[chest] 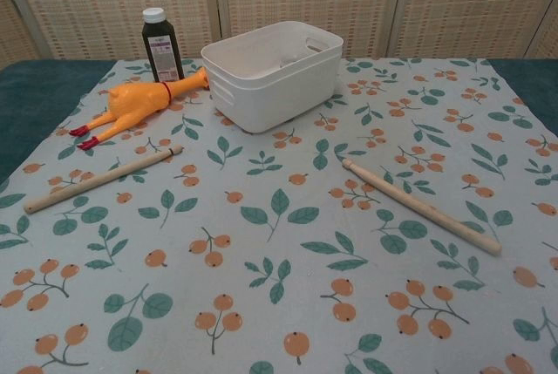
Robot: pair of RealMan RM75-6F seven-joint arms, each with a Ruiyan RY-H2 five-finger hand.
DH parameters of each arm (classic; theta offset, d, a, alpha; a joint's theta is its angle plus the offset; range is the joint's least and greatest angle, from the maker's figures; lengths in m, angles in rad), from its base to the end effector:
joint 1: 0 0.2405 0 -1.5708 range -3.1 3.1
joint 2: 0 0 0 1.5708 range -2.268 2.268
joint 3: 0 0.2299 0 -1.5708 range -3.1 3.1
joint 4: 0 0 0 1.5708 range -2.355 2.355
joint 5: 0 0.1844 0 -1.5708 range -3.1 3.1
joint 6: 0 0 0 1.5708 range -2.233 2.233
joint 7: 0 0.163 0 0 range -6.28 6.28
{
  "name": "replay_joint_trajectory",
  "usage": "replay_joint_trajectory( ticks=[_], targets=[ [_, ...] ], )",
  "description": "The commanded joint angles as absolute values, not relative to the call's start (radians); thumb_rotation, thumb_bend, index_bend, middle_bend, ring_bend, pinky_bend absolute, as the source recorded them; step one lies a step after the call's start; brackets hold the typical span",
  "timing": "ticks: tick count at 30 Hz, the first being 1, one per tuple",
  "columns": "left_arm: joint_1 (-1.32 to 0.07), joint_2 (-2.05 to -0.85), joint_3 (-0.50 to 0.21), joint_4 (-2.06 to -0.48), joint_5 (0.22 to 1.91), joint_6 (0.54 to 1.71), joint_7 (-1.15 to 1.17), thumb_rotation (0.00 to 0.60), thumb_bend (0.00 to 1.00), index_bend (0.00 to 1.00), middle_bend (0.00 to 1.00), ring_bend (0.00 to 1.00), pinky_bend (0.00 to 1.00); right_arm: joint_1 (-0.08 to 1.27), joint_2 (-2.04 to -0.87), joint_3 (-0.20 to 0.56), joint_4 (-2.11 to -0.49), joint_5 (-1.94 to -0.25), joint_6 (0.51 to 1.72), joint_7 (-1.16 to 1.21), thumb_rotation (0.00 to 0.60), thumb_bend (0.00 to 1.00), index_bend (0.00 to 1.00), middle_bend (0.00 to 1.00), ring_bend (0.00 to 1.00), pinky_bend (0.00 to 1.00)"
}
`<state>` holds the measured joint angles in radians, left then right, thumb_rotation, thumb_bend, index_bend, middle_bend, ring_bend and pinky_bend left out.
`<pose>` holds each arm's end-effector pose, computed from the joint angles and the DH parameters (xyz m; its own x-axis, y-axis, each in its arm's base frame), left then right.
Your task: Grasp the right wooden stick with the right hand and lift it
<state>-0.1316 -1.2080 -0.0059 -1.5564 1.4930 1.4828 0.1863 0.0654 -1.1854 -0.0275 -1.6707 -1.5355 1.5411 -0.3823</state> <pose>-0.2755 0.2009 0.1429 0.5341 0.0249 0.8451 0.8449 -0.0500 -0.5325 -0.2626 -0.1751 0.1429 0.6205 -0.0266 0.7838 -0.7841 -0.0373 0.6195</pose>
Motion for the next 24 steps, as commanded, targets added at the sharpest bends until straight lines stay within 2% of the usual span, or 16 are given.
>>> replay_joint_trajectory(
  ticks=[1,5,12,17,24],
  targets=[
    [-0.141,-1.231,-0.009,-1.545,1.503,1.472,0.174,0.6,0.45,0.0,0.09,0.03,0.16,0.065,-1.19,-0.027,-1.672,-1.539,1.537,-0.386,0.6,0.41,0.0,0.03,0.0,0.0],
    [-0.181,-1.3,-0.023,-1.513,1.501,1.415,0.161,0.6,0.45,0.01,0.12,0.03,0.16,0.075,-1.206,-0.017,-1.665,-1.542,1.519,-0.4,0.6,0.41,0.0,0.03,0.0,0.0],
    [-0.319,-1.51,-0.114,-1.42,1.374,1.239,0.425,0.6,0.45,0.06,0.16,0.05,0.17,0.109,-1.225,0.02,-1.642,-1.499,1.458,-0.397,0.6,0.41,0.0,0.03,0.0,0.0],
    [-0.384,-1.639,-0.174,-1.315,1.288,1.205,0.554,0.6,0.44,0.12,0.18,0.07,0.19,0.12,-1.216,0.035,-1.628,-1.477,1.434,-0.38,0.6,0.41,0.0,0.03,0.0,0.0],
    [-0.434,-1.723,-0.199,-1.218,1.182,1.155,0.675,0.6,0.43,0.15,0.19,0.07,0.19,0.123,-1.203,0.046,-1.621,-1.461,1.427,-0.366,0.6,0.41,0.0,0.03,0.0,0.0]
  ],
)
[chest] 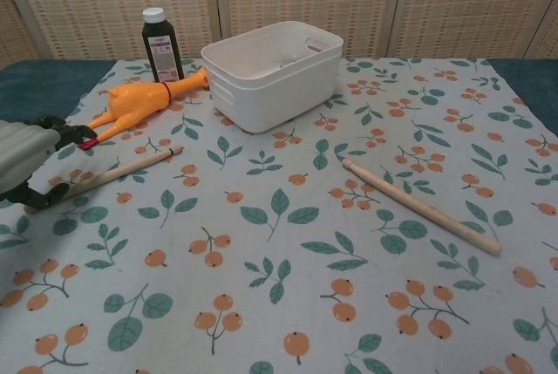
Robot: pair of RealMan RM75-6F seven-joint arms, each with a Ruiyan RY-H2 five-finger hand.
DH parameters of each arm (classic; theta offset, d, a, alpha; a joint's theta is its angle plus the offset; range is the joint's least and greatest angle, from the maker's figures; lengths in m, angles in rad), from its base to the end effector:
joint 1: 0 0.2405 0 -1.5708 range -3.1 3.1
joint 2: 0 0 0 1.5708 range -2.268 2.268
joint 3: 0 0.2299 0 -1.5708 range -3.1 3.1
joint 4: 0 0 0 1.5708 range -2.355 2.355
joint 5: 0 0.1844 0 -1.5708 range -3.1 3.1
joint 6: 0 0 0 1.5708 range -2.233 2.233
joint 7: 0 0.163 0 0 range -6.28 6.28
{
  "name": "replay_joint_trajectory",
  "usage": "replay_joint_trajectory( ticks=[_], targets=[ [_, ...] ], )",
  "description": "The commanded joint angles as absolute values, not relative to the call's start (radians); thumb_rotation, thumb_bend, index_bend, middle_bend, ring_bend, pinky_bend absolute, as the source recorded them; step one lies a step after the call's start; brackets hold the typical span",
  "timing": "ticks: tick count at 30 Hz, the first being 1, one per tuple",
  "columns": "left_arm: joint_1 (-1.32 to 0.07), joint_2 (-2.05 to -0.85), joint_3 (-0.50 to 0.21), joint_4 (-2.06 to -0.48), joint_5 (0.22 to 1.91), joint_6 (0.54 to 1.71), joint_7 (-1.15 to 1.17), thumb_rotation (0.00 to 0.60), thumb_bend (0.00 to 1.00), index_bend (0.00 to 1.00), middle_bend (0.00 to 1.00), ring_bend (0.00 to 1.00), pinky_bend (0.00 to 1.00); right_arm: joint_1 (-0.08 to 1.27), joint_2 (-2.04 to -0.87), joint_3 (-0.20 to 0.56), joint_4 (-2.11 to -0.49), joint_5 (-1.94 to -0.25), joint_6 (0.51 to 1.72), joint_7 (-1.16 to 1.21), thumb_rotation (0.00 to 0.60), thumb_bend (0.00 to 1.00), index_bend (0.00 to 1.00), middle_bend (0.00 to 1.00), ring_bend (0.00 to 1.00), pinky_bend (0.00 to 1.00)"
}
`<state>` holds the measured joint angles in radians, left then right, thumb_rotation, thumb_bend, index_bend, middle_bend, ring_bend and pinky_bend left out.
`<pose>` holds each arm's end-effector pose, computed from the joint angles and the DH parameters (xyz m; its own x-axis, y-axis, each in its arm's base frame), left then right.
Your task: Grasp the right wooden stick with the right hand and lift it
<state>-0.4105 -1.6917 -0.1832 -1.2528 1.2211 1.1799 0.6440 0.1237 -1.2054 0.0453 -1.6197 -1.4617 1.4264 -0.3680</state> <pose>-0.2318 0.2960 0.0104 0.6896 0.1164 0.7147 0.7241 -0.0955 -0.6831 -0.2703 -0.2045 0.1376 0.6271 -0.0530 0.7771 -0.7789 -0.0322 0.6263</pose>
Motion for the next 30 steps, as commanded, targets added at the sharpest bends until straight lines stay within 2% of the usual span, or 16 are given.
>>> replay_joint_trajectory(
  ticks=[1,15,21,30],
  targets=[
    [-0.436,-1.728,-0.199,-1.211,1.172,1.15,0.681,0.6,0.43,0.15,0.2,0.08,0.2,0.122,-1.201,0.046,-1.621,-1.462,1.429,-0.364,0.6,0.41,0.0,0.03,0.0,0.0],
    [-0.446,-1.729,-0.181,-1.237,1.091,1.153,0.756,0.6,0.43,0.19,0.23,0.1,0.2,0.12,-1.201,0.037,-1.628,-1.475,1.427,-0.37,0.6,0.41,0.0,0.03,0.0,0.0],
    [-0.458,-1.753,-0.183,-1.195,1.028,1.146,0.82,0.6,0.43,0.29,0.32,0.15,0.2,0.119,-1.197,0.035,-1.631,-1.479,1.428,-0.368,0.6,0.41,0.0,0.03,0.0,0.0],
    [-0.47,-1.781,-0.171,-1.135,1.02,1.164,0.837,0.6,0.43,0.47,0.51,0.26,0.2,0.12,-1.2,0.035,-1.631,-1.476,1.422,-0.375,0.6,0.41,0.0,0.03,0.0,0.0]
  ],
)
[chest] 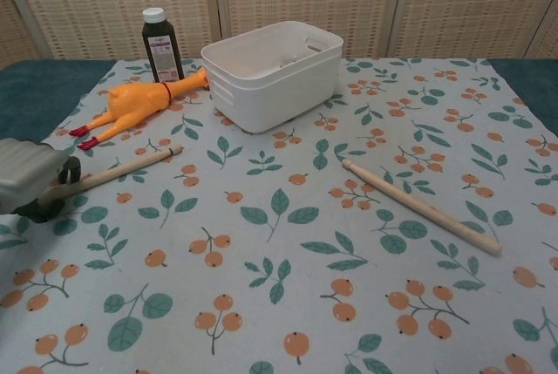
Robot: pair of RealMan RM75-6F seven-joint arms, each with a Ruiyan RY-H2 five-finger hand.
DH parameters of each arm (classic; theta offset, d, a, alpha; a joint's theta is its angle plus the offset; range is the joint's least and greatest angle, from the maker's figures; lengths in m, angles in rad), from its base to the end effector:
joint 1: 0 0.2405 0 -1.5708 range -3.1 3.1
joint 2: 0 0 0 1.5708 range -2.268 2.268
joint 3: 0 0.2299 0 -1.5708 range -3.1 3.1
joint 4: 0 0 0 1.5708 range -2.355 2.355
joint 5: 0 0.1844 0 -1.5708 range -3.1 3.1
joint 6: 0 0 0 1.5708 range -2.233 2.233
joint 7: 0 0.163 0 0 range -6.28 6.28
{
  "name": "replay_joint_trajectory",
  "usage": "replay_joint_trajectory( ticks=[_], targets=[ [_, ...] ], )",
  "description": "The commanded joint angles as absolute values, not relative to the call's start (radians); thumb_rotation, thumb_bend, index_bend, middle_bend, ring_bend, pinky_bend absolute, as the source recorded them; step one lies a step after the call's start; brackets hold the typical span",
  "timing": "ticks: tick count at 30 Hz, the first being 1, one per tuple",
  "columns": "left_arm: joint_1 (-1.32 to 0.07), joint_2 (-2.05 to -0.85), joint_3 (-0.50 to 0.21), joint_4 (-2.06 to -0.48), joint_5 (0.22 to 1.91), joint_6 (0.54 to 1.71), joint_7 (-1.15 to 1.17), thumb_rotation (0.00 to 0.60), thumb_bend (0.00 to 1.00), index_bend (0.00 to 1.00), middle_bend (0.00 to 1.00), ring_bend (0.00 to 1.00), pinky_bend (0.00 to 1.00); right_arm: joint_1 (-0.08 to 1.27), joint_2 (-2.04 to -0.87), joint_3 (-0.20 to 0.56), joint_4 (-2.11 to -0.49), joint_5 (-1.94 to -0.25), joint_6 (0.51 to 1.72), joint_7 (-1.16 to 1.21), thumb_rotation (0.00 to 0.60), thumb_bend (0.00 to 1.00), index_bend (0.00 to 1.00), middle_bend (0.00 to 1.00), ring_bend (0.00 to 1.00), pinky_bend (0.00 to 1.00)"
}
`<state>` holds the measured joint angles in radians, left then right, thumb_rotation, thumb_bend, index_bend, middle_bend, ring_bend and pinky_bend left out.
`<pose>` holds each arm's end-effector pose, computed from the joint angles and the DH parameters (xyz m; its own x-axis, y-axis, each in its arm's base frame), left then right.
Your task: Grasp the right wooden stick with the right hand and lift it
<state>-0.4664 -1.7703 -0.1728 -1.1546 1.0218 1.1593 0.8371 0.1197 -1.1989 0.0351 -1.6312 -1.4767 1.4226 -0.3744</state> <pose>-0.2499 0.3043 -0.0077 0.7757 0.2193 0.5917 0.6108 -0.0252 -0.7914 -0.2683 -0.2012 0.1356 0.6304 -0.0632 0.7737 -0.7762 -0.0487 0.6286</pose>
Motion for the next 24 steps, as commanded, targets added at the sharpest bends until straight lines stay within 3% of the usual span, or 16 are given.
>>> replay_joint_trajectory(
  ticks=[1,12,24],
  targets=[
    [-0.47,-1.784,-0.17,-1.127,1.02,1.164,0.835,0.6,0.43,0.5,0.53,0.28,0.2,0.12,-1.2,0.035,-1.631,-1.475,1.421,-0.377,0.6,0.41,0.0,0.03,0.0,0.0],
    [-0.472,-1.83,-0.156,-1.028,1.077,1.213,0.773,0.6,0.49,0.72,0.76,0.42,0.2,0.121,-1.206,0.032,-1.63,-1.471,1.412,-0.391,0.6,0.41,0.0,0.03,0.0,0.0],
    [-0.457,-1.827,-0.141,-0.961,1.163,1.247,0.609,0.6,0.59,0.83,0.87,0.49,0.19,0.123,-1.219,0.03,-1.626,-1.467,1.405,-0.403,0.6,0.41,0.0,0.03,0.0,0.0]
  ],
)
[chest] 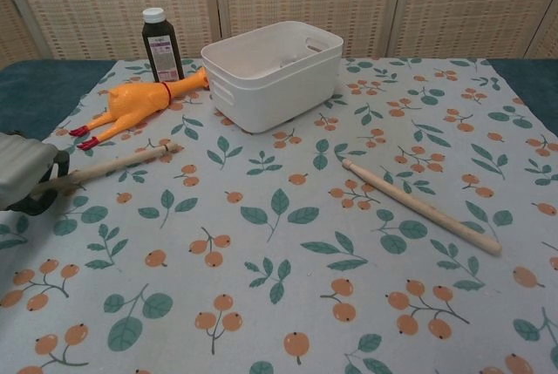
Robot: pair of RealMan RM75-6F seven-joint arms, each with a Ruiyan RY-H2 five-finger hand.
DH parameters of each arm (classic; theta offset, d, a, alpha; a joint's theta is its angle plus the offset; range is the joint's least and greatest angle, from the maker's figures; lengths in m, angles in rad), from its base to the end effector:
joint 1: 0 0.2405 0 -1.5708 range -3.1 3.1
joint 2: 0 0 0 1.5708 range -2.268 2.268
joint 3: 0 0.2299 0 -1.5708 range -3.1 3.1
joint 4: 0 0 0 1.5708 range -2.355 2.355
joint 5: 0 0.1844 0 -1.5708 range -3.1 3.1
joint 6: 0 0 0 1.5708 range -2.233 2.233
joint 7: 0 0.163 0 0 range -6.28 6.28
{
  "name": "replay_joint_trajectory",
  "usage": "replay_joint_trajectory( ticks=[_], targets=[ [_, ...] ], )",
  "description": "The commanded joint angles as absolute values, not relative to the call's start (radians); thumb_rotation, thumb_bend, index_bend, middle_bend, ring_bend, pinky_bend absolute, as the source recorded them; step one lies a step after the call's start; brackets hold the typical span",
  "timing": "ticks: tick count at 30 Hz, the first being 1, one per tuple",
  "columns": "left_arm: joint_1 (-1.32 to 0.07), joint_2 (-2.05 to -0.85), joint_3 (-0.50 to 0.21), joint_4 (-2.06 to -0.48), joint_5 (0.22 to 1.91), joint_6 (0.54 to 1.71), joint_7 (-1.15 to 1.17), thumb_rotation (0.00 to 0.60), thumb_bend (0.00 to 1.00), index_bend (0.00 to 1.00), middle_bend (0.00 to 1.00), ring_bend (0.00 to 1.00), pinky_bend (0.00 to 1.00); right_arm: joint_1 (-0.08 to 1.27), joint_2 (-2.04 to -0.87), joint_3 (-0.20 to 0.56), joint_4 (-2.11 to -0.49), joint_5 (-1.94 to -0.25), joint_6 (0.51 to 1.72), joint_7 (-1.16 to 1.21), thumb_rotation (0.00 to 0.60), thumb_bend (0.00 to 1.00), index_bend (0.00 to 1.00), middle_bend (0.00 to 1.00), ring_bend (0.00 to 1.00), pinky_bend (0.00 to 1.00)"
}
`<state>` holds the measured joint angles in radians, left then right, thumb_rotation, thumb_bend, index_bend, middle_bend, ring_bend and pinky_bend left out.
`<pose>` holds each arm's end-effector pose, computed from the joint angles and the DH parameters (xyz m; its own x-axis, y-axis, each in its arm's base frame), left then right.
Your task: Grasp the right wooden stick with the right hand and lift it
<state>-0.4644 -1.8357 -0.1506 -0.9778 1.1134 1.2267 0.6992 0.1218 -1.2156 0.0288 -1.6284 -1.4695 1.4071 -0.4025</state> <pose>-0.2582 0.3085 -0.0028 0.7883 0.1188 0.6037 0.6068 0.0120 -0.7947 -0.2690 -0.2002 0.1279 0.6411 -0.0847 0.7628 -0.7674 -0.0545 0.6389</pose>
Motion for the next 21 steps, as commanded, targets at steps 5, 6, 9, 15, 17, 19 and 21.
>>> replay_joint_trajectory(
  ticks=[5,6,9,15,17,19,21],
  targets=[
    [-0.432,-1.793,-0.121,-0.952,1.253,1.301,0.417,0.6,0.59,0.84,0.89,0.5,0.19,0.135,-1.253,0.045,-1.616,-1.442,1.388,-0.411,0.6,0.41,0.0,0.02,0.0,0.0],
    [-0.424,-1.784,-0.116,-0.951,1.271,1.315,0.378,0.6,0.59,0.84,0.89,0.5,0.18,0.144,-1.259,0.05,-1.619,-1.43,1.372,-0.418,0.6,0.41,0.0,0.02,0.0,0.0],
    [-0.407,-1.765,-0.103,-0.95,1.319,1.358,0.289,0.6,0.59,0.85,0.89,0.51,0.19,0.176,-1.285,0.077,-1.632,-1.381,1.323,-0.441,0.6,0.41,0.0,0.02,0.0,0.0],
    [-0.373,-1.707,-0.071,-0.975,1.403,1.44,0.21,0.6,0.59,0.85,0.89,0.51,0.18,0.261,-1.359,0.122,-1.685,-1.253,1.205,-0.544,0.6,0.41,0.12,0.15,0.0,0.0],
    [-0.366,-1.693,-0.069,-0.985,1.41,1.447,0.198,0.6,0.59,0.85,0.89,0.51,0.18,0.285,-1.393,0.128,-1.693,-1.215,1.188,-0.608,0.6,0.41,0.15,0.18,0.0,0.0],
    [-0.358,-1.683,-0.068,-0.987,1.416,1.451,0.186,0.6,0.6,0.85,0.89,0.51,0.18,0.313,-1.433,0.134,-1.694,-1.16,1.173,-0.696,0.6,0.41,0.17,0.19,0.0,0.0],
    [-0.351,-1.676,-0.064,-0.989,1.419,1.446,0.168,0.6,0.6,0.84,0.89,0.51,0.18,0.336,-1.476,0.139,-1.685,-1.112,1.17,-0.76,0.6,0.41,0.19,0.22,0.02,0.0]
  ],
)
